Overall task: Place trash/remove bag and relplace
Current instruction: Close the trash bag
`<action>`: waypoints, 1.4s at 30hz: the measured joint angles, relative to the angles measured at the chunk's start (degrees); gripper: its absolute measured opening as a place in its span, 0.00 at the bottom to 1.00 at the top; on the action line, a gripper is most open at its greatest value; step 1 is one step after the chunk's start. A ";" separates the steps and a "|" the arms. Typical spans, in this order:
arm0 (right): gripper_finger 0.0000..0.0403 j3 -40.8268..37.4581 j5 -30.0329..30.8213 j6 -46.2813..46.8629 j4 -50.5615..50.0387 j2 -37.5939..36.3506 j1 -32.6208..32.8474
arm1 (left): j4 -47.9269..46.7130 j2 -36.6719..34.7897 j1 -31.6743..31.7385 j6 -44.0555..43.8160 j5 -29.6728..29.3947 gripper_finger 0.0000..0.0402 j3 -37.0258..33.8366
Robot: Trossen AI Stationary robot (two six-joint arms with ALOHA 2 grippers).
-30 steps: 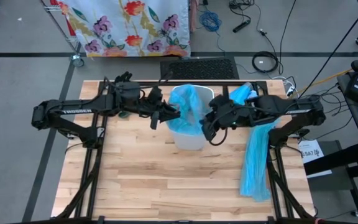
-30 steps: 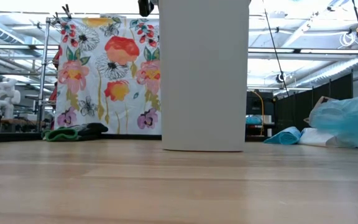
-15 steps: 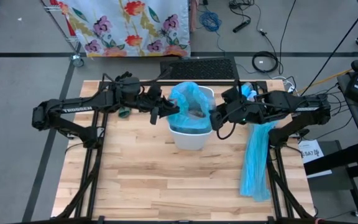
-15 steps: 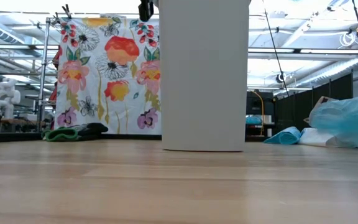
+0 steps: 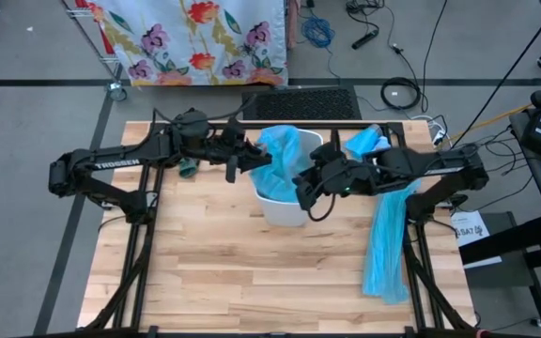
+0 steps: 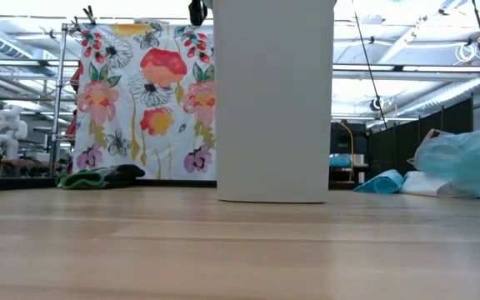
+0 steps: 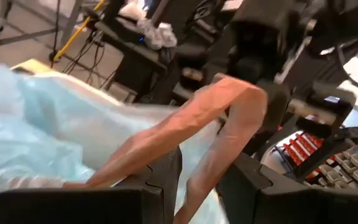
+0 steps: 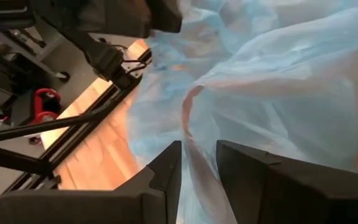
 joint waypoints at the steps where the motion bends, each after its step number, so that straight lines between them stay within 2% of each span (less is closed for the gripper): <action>1: 0.23 -0.01 -0.07 -0.01 0.58 0.47 0.04 | 0.44 0.00 0.00 0.00 0.40 0.25 0.00; 12: 0.23 -0.01 0.32 2.29 4.54 1.76 0.04 | 0.12 0.00 -1.29 -0.02 0.68 0.25 0.00; 18: 0.23 -0.01 0.87 4.13 3.40 1.76 -0.19 | -3.67 0.00 -1.53 -0.02 0.77 0.25 0.00; 23: 0.23 -0.01 6.29 6.75 2.55 1.76 -0.76 | -5.54 0.00 -1.51 0.00 0.77 0.25 0.00; 27: 0.23 -0.01 6.81 7.90 1.96 1.74 -0.76 | -5.57 0.00 -1.51 1.97 0.76 0.25 0.00; 29: 0.23 -0.01 5.82 10.05 1.03 1.74 -0.72 | -5.58 0.00 -1.52 2.80 0.77 0.25 0.00; 33: 0.23 -0.01 -0.23 11.65 -1.70 1.75 -0.70 | -5.56 0.00 -1.51 2.86 0.68 0.25 0.00; 36: 0.23 -0.01 0.54 12.51 -3.45 1.74 -0.33 | -5.28 0.00 -1.51 2.84 0.60 0.25 0.00; 42: 0.23 -0.01 0.56 7.93 -3.58 1.74 -0.34 | -5.30 0.00 -1.51 2.82 0.44 0.25 0.00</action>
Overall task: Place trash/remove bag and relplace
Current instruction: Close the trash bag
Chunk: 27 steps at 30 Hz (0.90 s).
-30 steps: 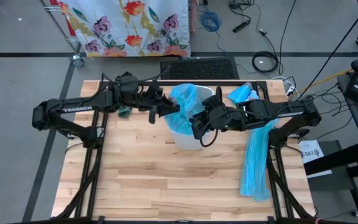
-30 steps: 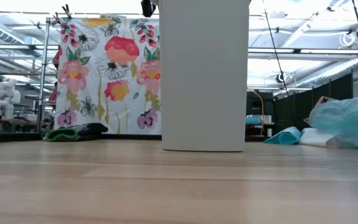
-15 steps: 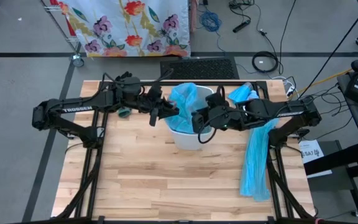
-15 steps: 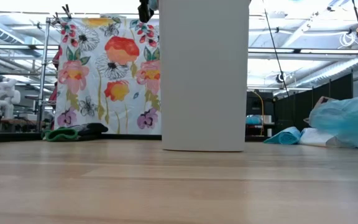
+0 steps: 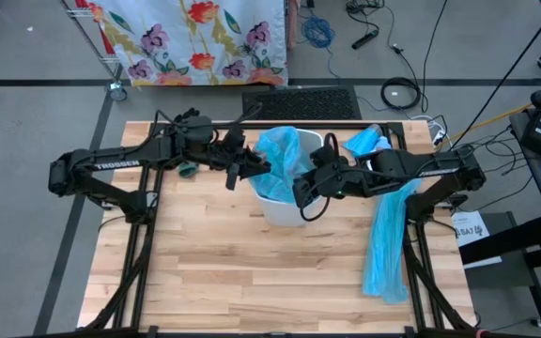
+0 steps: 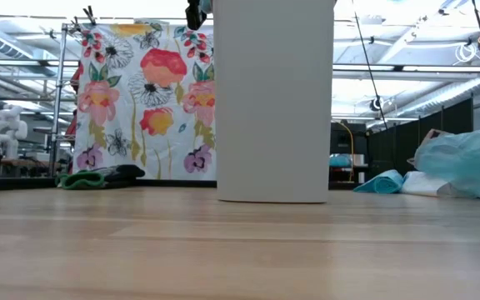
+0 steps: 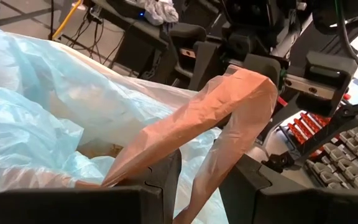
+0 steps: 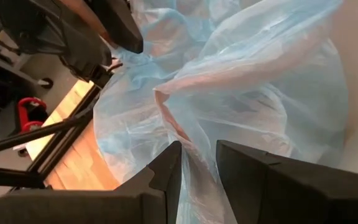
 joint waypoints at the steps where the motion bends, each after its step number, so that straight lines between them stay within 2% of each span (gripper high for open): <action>1: 0.23 0.00 -0.04 -0.19 0.01 0.00 -0.01 | 0.00 0.00 0.00 0.00 -0.02 0.25 0.00; 8: 0.23 0.00 -0.04 -0.25 0.03 0.00 -0.18 | 0.04 0.00 0.00 -0.01 -0.89 0.25 0.00; 12: 0.23 0.00 -0.04 -3.78 0.05 0.00 -0.79 | 0.25 0.00 0.00 -0.39 -1.55 0.25 0.00; 20: 0.23 0.00 -0.31 -11.52 0.05 0.00 -0.10 | 2.56 0.02 -3.26 -3.34 -5.84 0.25 0.00; 24: 0.23 0.00 -0.26 -14.54 0.05 0.00 0.21 | 3.16 0.02 -6.54 -2.98 -10.93 0.25 0.00; 27: 0.23 0.00 -0.06 -15.45 0.60 0.00 0.40 | 3.47 0.02 -7.86 -3.04 -12.45 0.25 0.00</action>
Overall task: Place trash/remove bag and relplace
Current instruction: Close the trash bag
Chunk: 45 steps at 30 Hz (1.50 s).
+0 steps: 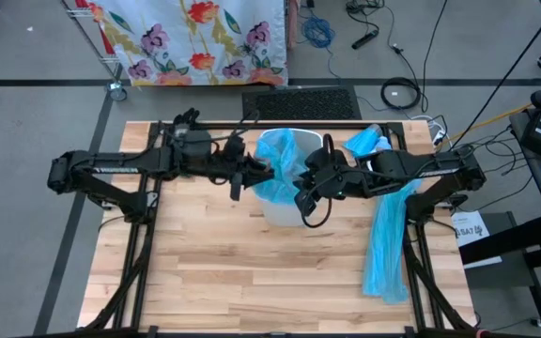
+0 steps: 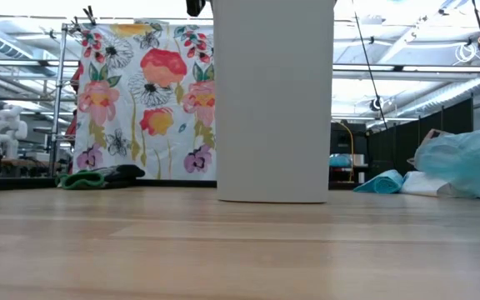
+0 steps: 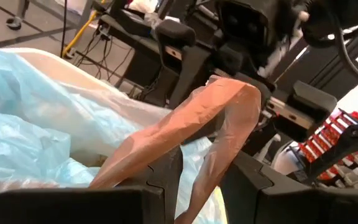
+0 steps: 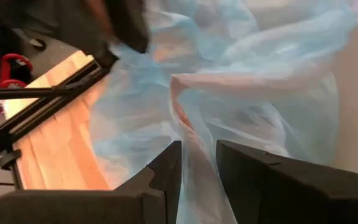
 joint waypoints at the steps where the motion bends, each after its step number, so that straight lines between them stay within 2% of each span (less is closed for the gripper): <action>1: 0.23 0.00 -0.20 -0.78 0.62 0.00 0.02 | 0.33 0.00 -0.34 -0.02 -0.11 0.25 0.00; 10: 0.23 0.00 -4.90 -3.04 3.06 0.00 -0.02 | 2.28 0.19 -1.15 -0.35 -0.33 0.25 0.00; 25: 0.23 0.00 -4.25 0.52 0.03 -0.84 -2.87 | 1.73 0.66 -0.71 -0.11 -0.26 0.25 -0.04; 33: 0.23 0.02 2.05 4.72 -0.05 -4.37 -3.51 | -2.32 0.66 1.66 0.09 0.18 0.25 -0.04; 40: 0.23 0.04 0.68 7.77 4.67 -3.85 -2.69 | -3.00 0.66 3.46 0.13 0.47 0.25 -0.04; 45: 0.23 0.04 -1.87 8.21 7.01 -1.42 -1.02 | -0.12 0.66 3.59 2.47 2.45 0.25 -0.04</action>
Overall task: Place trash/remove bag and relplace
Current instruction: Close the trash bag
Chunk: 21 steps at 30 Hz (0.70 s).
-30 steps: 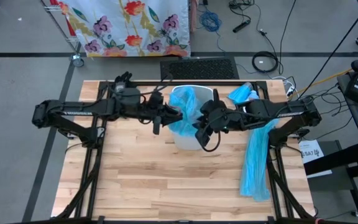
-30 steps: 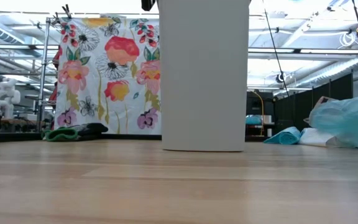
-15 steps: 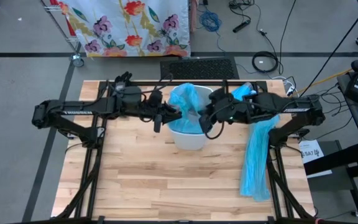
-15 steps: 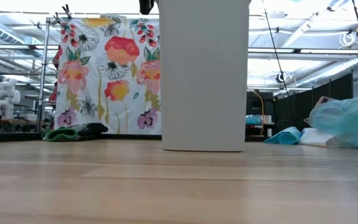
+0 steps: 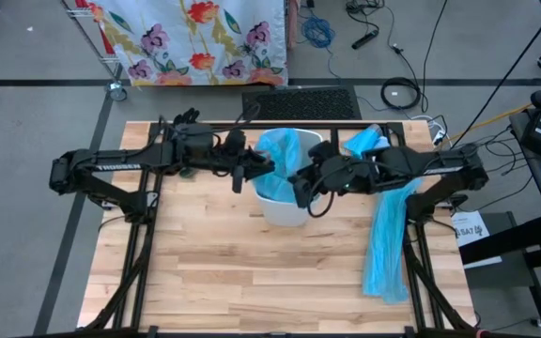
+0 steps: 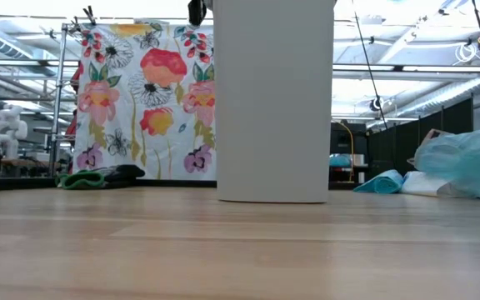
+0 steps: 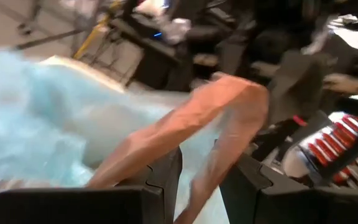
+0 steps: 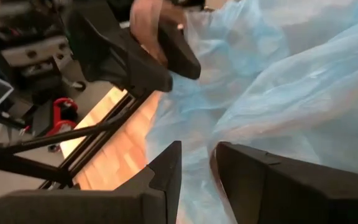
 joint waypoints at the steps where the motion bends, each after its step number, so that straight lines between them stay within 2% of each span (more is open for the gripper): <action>1: 0.23 0.00 0.02 -0.01 0.45 0.33 0.35 | 1.07 0.00 -0.02 0.89 1.21 0.25 0.00; 9: 0.23 0.00 0.49 -0.56 3.94 1.03 1.97 | 4.21 0.02 -0.27 4.69 7.15 0.25 0.02; 13: 0.23 0.00 0.49 -1.55 5.78 1.07 2.27 | 3.69 0.04 -1.05 6.53 7.68 0.25 0.02; 21: 0.23 0.00 0.47 -1.55 3.72 1.07 2.27 | -8.25 -1.28 -0.80 6.22 8.16 0.25 0.02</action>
